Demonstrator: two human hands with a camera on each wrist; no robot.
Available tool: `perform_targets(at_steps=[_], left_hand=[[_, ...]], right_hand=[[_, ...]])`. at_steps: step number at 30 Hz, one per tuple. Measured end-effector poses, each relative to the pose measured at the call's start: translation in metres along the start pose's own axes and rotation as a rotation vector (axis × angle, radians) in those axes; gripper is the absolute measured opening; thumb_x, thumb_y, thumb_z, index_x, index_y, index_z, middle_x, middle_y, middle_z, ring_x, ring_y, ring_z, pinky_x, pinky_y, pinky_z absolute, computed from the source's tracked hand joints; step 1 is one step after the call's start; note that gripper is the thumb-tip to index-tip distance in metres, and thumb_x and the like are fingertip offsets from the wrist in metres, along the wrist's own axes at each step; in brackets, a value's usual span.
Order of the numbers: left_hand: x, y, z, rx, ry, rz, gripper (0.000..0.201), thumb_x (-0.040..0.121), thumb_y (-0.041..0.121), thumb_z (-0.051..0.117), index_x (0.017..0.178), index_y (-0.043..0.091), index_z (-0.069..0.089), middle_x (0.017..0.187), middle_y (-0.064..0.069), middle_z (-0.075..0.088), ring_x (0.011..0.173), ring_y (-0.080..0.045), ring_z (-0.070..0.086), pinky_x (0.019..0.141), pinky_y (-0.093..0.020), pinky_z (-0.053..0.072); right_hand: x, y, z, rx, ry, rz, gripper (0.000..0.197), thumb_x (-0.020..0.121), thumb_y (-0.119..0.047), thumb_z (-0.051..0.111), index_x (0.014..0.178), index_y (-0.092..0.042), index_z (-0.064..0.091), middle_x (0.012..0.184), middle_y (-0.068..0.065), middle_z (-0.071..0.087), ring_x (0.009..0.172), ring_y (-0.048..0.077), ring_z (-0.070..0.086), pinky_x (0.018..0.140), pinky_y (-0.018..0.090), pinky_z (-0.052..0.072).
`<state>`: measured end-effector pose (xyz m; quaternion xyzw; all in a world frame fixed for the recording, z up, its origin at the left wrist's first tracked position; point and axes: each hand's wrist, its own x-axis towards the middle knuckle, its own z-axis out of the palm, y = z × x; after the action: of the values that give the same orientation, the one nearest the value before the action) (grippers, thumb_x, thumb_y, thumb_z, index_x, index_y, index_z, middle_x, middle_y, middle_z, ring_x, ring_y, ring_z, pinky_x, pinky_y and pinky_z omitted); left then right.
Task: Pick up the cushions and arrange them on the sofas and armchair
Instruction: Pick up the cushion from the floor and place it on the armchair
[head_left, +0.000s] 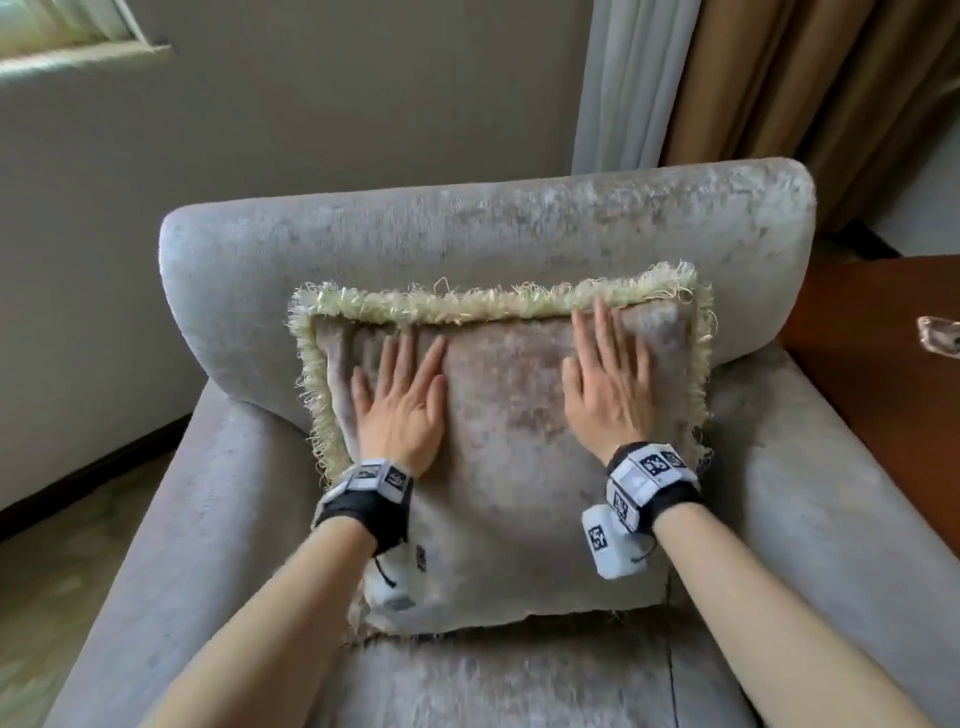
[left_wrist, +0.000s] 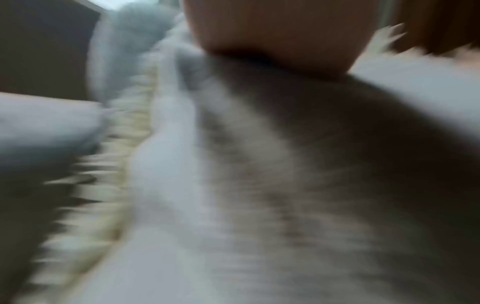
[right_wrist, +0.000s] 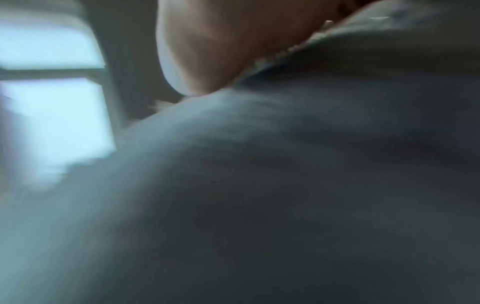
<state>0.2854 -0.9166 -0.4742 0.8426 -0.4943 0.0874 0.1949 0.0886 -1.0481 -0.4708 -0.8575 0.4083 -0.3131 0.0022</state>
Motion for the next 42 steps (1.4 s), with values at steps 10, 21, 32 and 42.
perform_targets(at_steps=[10, 21, 32, 42], left_hand=[[-0.05, -0.011, -0.006, -0.069, 0.155, -0.047, 0.062, 0.101, 0.027, 0.024, 0.154, 0.011, -0.005, 0.157, 0.002, -0.017, 0.149, -0.019, -0.007, 0.118, -0.042, -0.01], [-0.126, -0.097, 0.069, -0.039, -0.084, -0.734, 0.07, 0.1, 0.033, 0.034, 0.155, 0.009, -0.003, 0.161, -0.007, -0.011, 0.149, -0.027, -0.007, 0.119, -0.049, 0.001], [-0.187, -0.031, 0.125, -0.329, -0.229, -0.526, 0.059, 0.103, 0.023, 0.025, 0.153, 0.002, 0.004, 0.161, -0.01, -0.001, 0.149, -0.022, 0.002, 0.121, -0.035, 0.002], [-0.214, -0.09, 0.132, -0.074, -0.687, -0.758, 0.077, 0.089, 0.042, 0.04, 0.154, 0.017, 0.009, 0.159, -0.012, 0.009, 0.145, -0.031, 0.01, 0.117, -0.047, 0.016]], right_hand=[[-0.027, 0.001, -0.005, 0.109, 0.154, 0.262, 0.061, 0.099, -0.029, 0.027, 0.154, -0.007, 0.013, 0.161, 0.01, 0.008, 0.149, 0.023, 0.007, 0.12, 0.049, 0.01], [-0.149, 0.121, 0.043, -0.098, -0.063, 0.672, 0.067, 0.093, -0.036, 0.021, 0.153, -0.005, 0.018, 0.159, 0.014, 0.017, 0.147, 0.028, 0.018, 0.116, 0.052, 0.019], [-0.218, 0.044, 0.068, 0.365, -0.275, 0.693, 0.063, 0.1, -0.033, 0.023, 0.153, -0.002, 0.008, 0.161, 0.015, 0.006, 0.149, 0.025, 0.008, 0.122, 0.037, 0.005], [-0.237, 0.081, 0.036, 0.574, -0.498, 1.243, 0.057, 0.101, -0.044, 0.027, 0.153, -0.023, 0.021, 0.157, 0.005, 0.028, 0.142, 0.029, 0.031, 0.117, 0.04, 0.019]])
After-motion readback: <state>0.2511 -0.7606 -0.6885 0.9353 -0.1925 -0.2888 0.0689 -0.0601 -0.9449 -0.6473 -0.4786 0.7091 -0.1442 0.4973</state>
